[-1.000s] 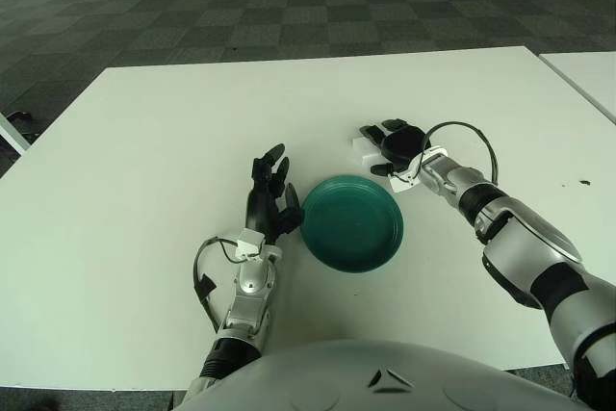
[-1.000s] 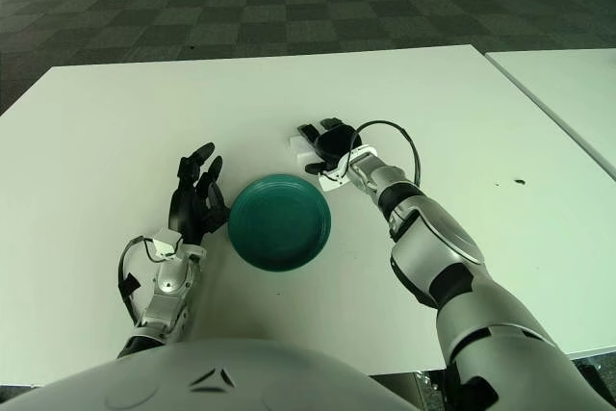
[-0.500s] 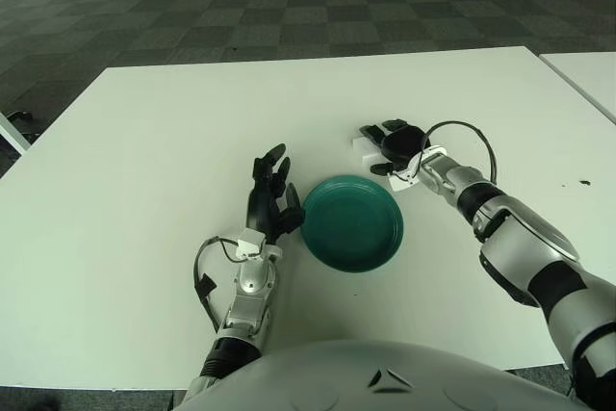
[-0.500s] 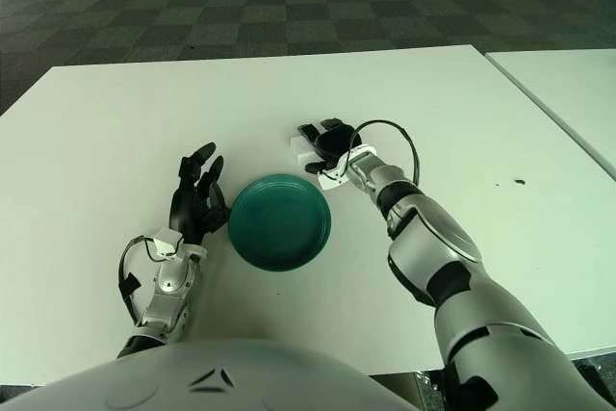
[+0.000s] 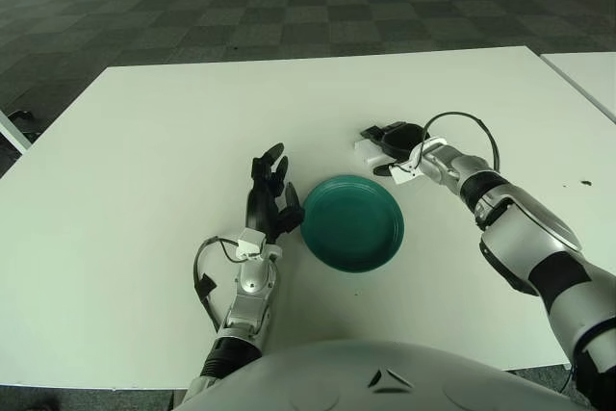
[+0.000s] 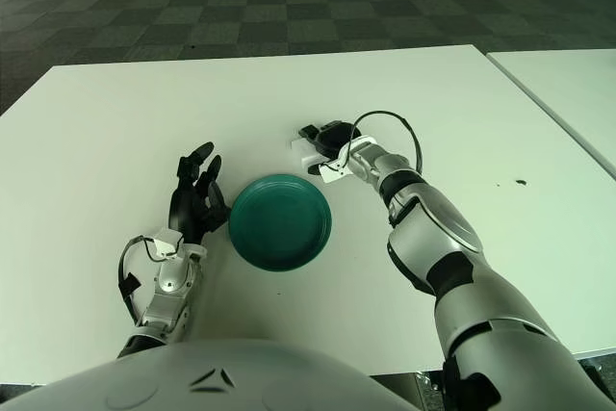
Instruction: Put the charger into the plate.
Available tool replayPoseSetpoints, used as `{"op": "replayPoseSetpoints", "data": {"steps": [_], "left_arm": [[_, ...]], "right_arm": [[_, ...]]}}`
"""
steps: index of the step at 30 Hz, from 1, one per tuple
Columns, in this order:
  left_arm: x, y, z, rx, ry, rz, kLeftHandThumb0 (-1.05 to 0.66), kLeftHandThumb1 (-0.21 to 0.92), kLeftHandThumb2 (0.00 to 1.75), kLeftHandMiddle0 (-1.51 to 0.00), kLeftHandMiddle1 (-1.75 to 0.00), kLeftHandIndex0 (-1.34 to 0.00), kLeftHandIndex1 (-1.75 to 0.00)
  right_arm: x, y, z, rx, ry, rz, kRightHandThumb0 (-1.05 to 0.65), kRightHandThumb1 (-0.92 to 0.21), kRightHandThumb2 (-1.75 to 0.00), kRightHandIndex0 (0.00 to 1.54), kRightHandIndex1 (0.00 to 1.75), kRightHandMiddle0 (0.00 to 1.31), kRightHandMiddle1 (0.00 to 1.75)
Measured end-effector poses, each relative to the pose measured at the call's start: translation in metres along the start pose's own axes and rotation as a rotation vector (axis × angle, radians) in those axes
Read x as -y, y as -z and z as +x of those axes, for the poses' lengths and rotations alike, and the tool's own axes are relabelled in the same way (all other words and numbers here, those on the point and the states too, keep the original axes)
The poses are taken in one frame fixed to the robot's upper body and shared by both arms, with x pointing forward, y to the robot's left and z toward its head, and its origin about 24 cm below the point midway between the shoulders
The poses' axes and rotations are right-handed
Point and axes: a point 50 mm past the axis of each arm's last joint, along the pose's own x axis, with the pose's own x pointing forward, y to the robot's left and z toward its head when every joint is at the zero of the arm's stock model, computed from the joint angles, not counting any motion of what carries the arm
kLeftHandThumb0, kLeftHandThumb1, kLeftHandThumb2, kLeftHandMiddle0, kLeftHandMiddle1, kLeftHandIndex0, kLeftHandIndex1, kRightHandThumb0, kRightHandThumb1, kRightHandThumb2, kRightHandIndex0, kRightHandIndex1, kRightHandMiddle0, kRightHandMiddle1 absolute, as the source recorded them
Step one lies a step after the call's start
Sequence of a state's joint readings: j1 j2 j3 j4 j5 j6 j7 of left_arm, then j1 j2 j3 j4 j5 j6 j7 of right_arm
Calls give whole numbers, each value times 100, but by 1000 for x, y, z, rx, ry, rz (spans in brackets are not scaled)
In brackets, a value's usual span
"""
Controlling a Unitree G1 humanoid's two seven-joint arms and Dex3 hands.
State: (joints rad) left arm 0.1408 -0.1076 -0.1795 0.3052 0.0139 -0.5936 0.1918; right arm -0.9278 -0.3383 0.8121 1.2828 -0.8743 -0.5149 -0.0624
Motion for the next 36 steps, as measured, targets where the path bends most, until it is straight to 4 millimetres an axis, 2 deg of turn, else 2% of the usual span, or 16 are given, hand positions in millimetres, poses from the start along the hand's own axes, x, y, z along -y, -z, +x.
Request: {"op": "replayPoseSetpoints", "data": {"steps": [8,13,19,24,27,32,33,35,36], "left_arm": [[1,-2,0,7,4,-4,-99,92,107,-41,0,-2,-85],[3,-2,0,10,-2,3,-100,92,107,-41,0,-2,-85],[3,-2,-2,10,-10,5,-101,92,105,-42,-1,-4,-86],[2,-2,-3,8,-21,5,-99,92,102,-44,-1,-10,-89],[1,-1,-3,5,-32,3,-99,92,101,-45,-2,-9,-90],[-1,-1,-5,2,-46,-13,-99,92,100,-46,-2,-9,-91],[-1,-1,-5,4,-47,-13,-99,92,100,-47,-2,-9,-91],[-1,-2,-5,5,-48,-15,-99,92,100,-47,-2,-8,-90],[-1,-2,-5,5,-49,-15,-99,92,100,-47,-2,-7,-90]], "right_arm": [[26,3,0,18,-159,-20,-100,-92,-60,42,5,0,51],[34,1,1,23,-235,-52,-100,-92,-59,39,3,0,45],[30,-1,2,31,-216,-120,-97,-92,-55,41,3,0,45],[18,-1,2,27,-151,-167,-88,-92,-48,51,8,0,50],[11,-2,2,26,-109,-188,-82,-92,-46,58,13,0,55],[4,-1,2,9,-52,-217,-78,-92,-50,61,18,0,66],[3,0,2,3,-44,-225,-77,-92,-50,61,24,0,72],[2,3,1,-20,-21,-239,-76,-92,-52,51,58,0,90],[2,3,1,-24,-8,-242,-75,-92,-52,48,70,0,95]]}}
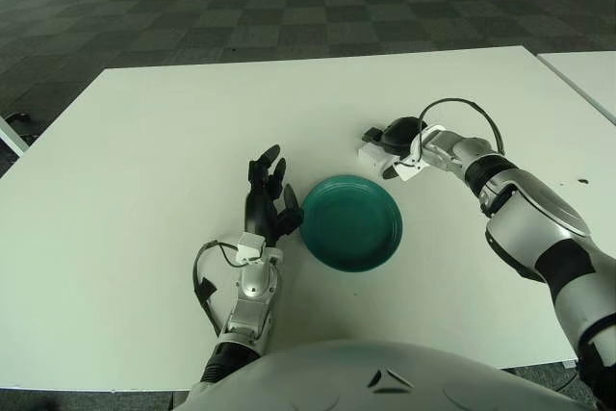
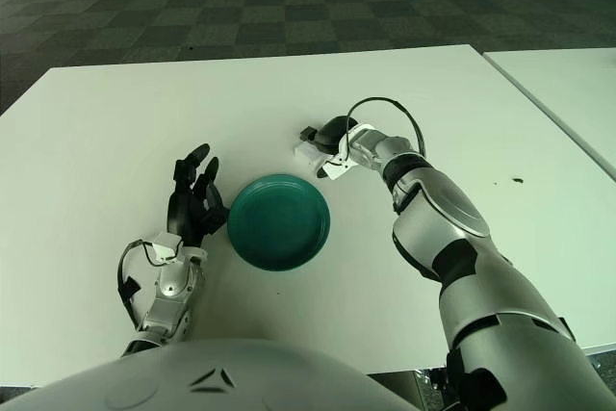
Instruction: Put the charger into the plate.
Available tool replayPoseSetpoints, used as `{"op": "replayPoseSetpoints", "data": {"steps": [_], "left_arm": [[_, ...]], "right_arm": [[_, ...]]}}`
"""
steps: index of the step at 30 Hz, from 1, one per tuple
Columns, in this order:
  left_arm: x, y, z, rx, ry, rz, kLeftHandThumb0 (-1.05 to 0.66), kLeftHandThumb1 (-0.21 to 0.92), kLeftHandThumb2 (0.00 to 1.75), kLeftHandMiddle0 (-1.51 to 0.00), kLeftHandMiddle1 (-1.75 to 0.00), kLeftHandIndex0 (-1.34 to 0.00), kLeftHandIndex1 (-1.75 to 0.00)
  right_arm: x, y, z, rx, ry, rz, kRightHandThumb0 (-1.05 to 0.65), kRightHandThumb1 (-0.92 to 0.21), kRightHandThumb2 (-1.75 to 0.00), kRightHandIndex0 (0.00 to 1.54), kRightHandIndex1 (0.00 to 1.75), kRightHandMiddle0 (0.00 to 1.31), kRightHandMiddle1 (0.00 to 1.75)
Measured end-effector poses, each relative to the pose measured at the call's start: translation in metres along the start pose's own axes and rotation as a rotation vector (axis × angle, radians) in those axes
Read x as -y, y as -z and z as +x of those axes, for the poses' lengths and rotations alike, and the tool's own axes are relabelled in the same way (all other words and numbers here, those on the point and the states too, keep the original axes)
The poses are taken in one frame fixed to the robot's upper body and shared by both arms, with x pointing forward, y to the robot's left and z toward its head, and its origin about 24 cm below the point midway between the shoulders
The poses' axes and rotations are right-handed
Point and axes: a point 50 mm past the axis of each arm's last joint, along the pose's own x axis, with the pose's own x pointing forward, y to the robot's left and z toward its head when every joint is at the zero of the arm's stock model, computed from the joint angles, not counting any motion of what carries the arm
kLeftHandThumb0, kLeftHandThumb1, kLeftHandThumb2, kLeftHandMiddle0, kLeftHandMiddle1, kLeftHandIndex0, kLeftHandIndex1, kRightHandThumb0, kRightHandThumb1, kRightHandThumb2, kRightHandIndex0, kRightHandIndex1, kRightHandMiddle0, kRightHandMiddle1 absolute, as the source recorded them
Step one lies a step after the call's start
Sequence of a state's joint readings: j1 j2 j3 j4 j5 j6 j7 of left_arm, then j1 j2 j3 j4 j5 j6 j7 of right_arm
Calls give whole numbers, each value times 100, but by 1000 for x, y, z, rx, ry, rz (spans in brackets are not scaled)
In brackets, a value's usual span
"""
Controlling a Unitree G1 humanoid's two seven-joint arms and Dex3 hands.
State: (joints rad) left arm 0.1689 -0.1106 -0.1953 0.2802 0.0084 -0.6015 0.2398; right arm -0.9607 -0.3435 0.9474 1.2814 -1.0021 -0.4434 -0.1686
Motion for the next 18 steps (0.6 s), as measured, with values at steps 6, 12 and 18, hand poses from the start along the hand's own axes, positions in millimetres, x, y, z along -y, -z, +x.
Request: {"op": "replayPoseSetpoints", "data": {"steps": [6,12,18], "left_arm": [[0,0,0,1,-3,-3,-98,92,99,-48,-3,-8,-92],[-1,-1,0,3,-5,-5,-97,92,99,-49,-3,-5,-92],[-2,-1,-1,1,-15,-4,-96,92,99,-49,-2,-3,-91]], "right_arm": [[-3,-1,0,-29,69,0,-75,-92,-56,42,143,5,135],[-11,-1,-3,-61,152,9,-74,-92,-57,53,171,17,159],[-21,-2,-8,-79,245,25,-70,-92,-57,64,174,34,173]]}}
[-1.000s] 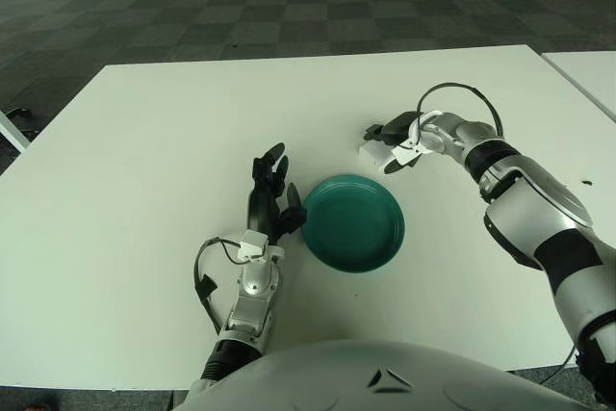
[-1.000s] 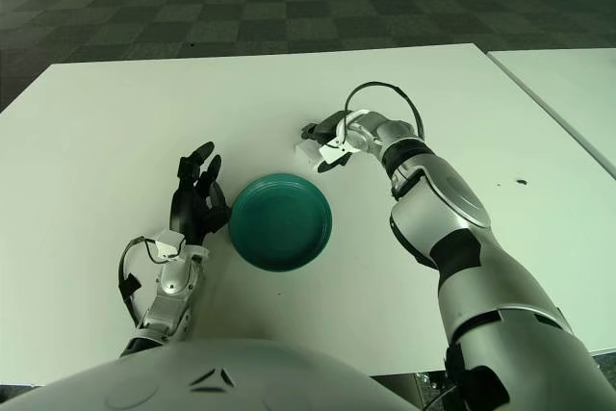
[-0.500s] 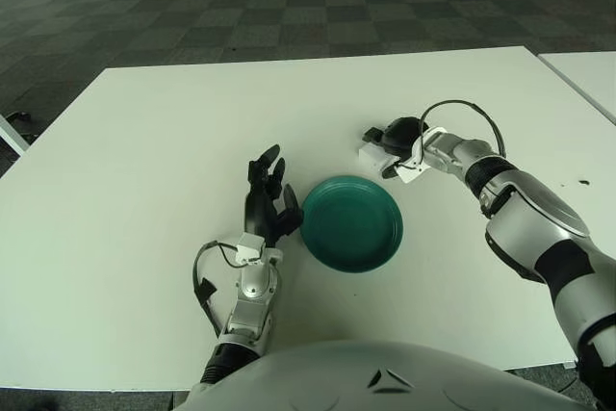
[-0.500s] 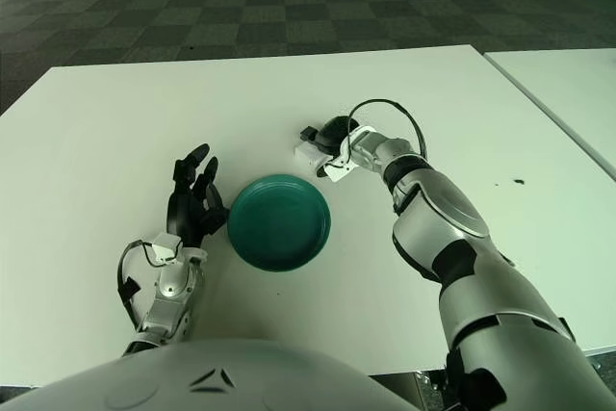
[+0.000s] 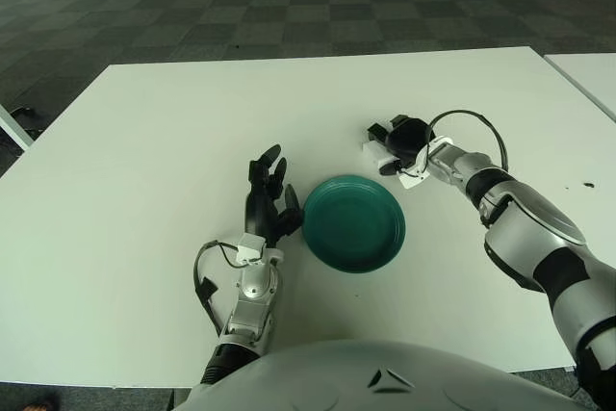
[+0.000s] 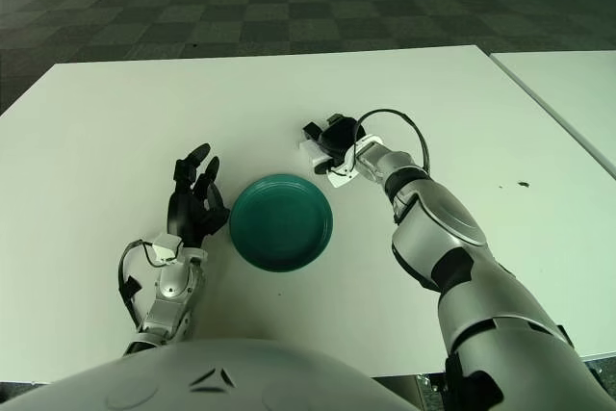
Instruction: Put the charger into the plate.
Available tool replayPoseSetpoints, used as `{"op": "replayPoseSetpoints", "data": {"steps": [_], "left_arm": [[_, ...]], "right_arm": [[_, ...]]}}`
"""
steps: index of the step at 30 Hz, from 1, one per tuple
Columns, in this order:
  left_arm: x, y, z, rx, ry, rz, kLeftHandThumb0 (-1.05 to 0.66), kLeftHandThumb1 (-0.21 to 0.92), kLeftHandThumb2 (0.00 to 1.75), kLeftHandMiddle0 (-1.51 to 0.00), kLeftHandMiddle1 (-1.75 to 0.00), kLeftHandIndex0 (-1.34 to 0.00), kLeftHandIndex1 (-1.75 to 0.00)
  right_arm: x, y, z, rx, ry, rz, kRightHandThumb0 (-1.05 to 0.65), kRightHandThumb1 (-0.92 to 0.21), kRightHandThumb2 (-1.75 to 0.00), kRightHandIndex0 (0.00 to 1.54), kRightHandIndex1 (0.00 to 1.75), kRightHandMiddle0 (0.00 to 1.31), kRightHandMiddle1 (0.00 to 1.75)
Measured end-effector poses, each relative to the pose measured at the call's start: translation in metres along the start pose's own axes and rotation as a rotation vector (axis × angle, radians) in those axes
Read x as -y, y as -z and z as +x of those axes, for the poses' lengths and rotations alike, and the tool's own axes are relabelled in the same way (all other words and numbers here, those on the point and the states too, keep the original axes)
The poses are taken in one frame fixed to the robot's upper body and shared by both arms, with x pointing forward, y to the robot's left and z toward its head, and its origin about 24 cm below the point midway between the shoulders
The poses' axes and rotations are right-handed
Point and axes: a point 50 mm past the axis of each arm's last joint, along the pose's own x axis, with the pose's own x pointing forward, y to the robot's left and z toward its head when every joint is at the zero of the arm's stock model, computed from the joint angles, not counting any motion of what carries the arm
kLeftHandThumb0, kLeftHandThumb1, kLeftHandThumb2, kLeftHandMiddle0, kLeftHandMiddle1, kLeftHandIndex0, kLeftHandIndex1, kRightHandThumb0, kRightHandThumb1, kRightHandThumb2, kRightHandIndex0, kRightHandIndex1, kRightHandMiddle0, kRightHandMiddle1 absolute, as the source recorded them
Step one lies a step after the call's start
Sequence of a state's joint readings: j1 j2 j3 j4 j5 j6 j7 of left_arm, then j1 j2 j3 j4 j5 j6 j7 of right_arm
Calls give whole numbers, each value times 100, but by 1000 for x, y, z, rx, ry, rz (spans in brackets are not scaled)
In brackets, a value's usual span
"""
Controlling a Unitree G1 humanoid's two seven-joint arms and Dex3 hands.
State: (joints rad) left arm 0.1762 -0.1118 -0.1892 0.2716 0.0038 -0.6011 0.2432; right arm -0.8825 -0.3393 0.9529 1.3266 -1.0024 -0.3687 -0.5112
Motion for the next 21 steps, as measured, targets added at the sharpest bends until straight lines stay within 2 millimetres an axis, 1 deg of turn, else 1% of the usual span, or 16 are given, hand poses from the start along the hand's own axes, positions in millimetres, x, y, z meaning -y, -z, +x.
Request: {"op": "replayPoseSetpoints", "data": {"steps": [3,8,10,12,14,15,16,17,19,21], "left_arm": [[-1,0,-1,-1,-5,0,-96,92,99,-50,-3,-3,-92],[-1,-1,-1,6,-13,7,-97,92,98,-52,-4,-6,-95],[-1,-2,-1,7,-20,9,-97,92,98,-53,-4,-7,-95],[-2,-2,-1,6,-26,10,-97,92,98,-53,-4,-7,-96],[-2,-2,-1,4,-31,11,-98,92,97,-53,-4,-7,-96],[-2,-2,-1,4,-34,11,-98,92,97,-53,-4,-7,-97],[-2,-2,-1,3,-36,11,-98,92,97,-53,-4,-7,-97],[-2,-2,-1,3,-37,11,-98,92,97,-52,-4,-7,-97],[-3,-2,-2,0,-39,11,-97,92,96,-52,-4,-7,-98],[-3,-1,-2,-7,-41,13,-97,92,97,-52,-3,-6,-98]], "right_arm": [[-2,-1,-2,-3,29,4,-69,-92,-58,66,175,38,174],[-5,0,-5,-3,48,-1,-66,-92,-60,72,175,50,175],[-5,0,-5,-3,53,-6,-64,-92,-60,74,175,53,175],[-5,0,-5,-2,56,-10,-57,-92,-60,78,175,58,175],[-6,-1,-6,-1,63,-18,-53,-92,-61,79,175,59,175],[-6,-1,-6,-1,65,-21,-50,-87,-66,79,175,55,175],[-6,-1,-6,-1,64,-22,-47,-79,-75,80,175,48,175],[-6,-1,-6,-1,62,-24,-44,-73,-81,80,175,45,175],[-7,0,-6,-3,54,-27,-42,-69,-86,81,175,41,175],[-7,0,-6,-3,47,-28,-41,-66,-88,81,175,39,175]]}}
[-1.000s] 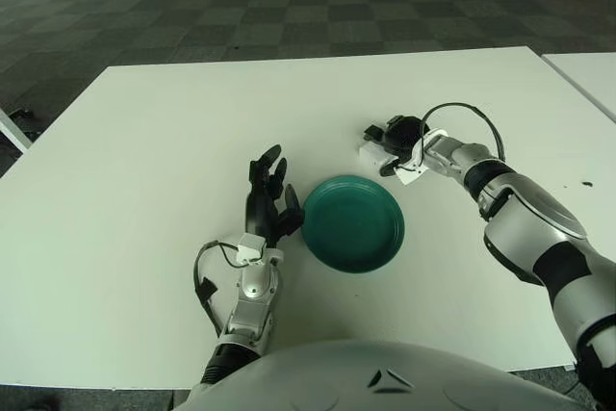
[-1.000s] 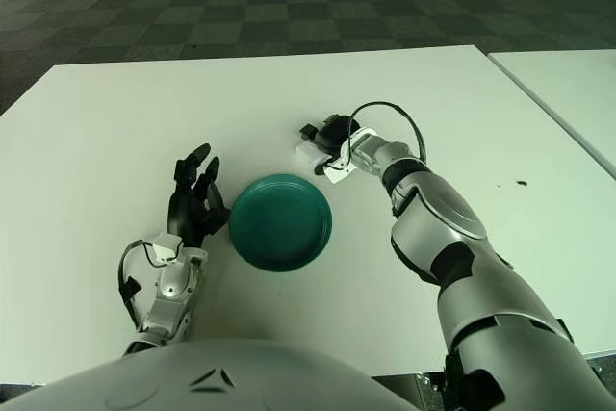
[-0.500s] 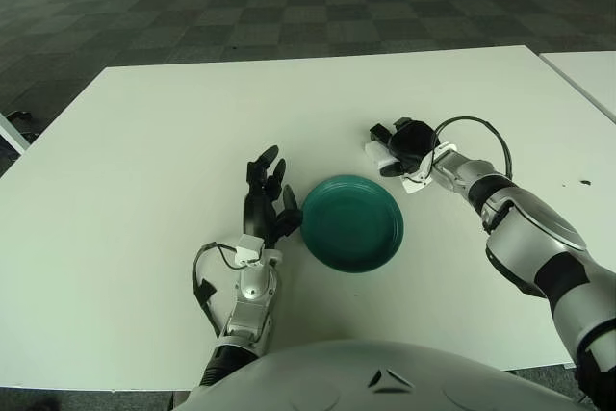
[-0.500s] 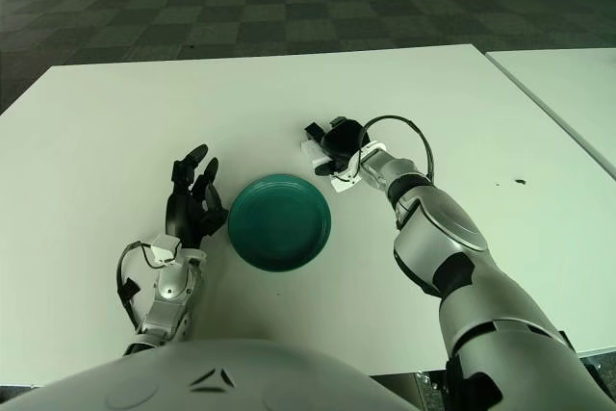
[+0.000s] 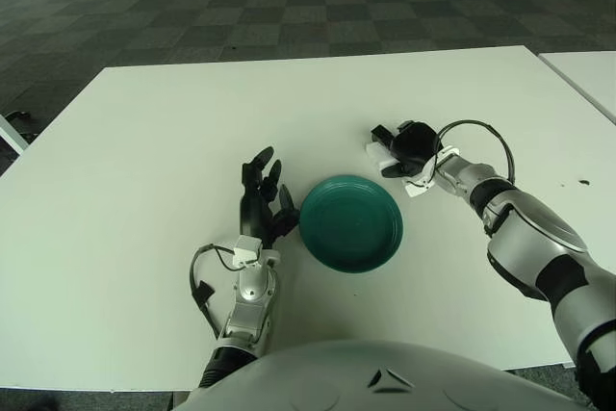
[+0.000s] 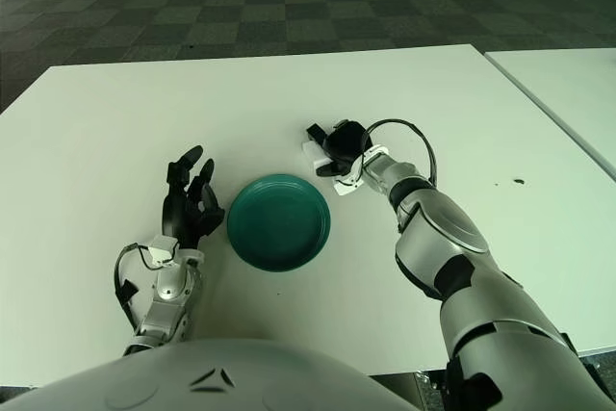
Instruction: Put the charger into the plate.
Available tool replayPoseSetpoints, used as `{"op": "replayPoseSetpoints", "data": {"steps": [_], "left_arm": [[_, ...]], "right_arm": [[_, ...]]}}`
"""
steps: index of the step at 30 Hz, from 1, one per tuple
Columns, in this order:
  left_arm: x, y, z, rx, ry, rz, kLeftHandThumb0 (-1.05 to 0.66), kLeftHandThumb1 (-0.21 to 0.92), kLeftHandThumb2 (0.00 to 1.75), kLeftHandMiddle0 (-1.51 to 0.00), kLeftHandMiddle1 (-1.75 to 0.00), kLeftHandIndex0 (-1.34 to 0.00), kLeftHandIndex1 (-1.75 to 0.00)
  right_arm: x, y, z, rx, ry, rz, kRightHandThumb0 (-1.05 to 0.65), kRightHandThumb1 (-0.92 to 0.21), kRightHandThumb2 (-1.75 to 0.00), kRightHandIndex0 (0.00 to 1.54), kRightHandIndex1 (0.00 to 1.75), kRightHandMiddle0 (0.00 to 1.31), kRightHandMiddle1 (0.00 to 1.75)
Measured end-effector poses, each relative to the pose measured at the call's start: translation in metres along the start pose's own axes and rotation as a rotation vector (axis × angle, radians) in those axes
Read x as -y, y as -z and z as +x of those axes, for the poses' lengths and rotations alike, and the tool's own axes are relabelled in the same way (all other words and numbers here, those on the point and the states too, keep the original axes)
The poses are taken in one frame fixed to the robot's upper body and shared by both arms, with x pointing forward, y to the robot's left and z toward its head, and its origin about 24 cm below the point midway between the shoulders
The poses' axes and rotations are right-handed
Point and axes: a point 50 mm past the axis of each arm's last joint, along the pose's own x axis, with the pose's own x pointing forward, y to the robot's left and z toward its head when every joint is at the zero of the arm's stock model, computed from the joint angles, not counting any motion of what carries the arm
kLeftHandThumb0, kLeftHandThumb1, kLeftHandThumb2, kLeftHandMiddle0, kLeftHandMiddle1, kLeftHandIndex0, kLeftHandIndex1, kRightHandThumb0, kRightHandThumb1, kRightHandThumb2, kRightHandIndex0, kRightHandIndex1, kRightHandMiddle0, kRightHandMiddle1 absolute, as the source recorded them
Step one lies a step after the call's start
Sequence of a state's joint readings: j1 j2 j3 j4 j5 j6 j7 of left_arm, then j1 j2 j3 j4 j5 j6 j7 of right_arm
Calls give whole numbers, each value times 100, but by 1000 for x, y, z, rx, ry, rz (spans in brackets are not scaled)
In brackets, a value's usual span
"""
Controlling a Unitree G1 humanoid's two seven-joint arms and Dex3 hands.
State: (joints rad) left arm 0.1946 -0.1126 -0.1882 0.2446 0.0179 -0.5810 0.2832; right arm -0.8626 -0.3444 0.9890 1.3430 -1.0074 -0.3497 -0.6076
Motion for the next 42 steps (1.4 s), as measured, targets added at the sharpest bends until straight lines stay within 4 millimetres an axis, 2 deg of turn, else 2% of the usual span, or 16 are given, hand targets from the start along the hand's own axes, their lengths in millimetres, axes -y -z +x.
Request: {"op": "replayPoseSetpoints", "data": {"steps": [15,19,23,28,33,37,42], "left_arm": [[0,1,-1,-8,-1,-2,-93,92,96,-52,-3,-1,-97],[0,0,-1,-5,2,-3,-93,92,96,-52,-3,-1,-96],[1,-1,-1,-2,5,-6,-93,92,96,-52,-3,0,-94],[0,1,-1,-15,22,-20,-92,92,96,-51,-2,0,-90],[1,2,1,-13,43,-37,-92,92,97,-50,-2,-3,-90],[2,0,2,1,47,-34,-92,92,98,-49,-1,-5,-91],[1,0,3,17,41,-13,-91,92,98,-49,-1,-6,-91]], "right_arm": [[7,8,2,7,-70,15,-40,-59,-97,85,175,40,175],[16,18,6,-48,-113,127,-41,-55,-102,87,175,44,175],[25,38,5,-169,-130,340,-43,-49,-110,91,175,48,175],[58,65,3,-209,0,571,-45,-41,-120,97,175,54,175],[103,79,0,-140,189,621,-46,-37,-125,103,175,57,175],[124,72,-1,-64,282,599,-46,-37,-125,105,175,58,175],[130,43,-2,59,315,580,-47,-36,-126,109,175,58,175]]}}
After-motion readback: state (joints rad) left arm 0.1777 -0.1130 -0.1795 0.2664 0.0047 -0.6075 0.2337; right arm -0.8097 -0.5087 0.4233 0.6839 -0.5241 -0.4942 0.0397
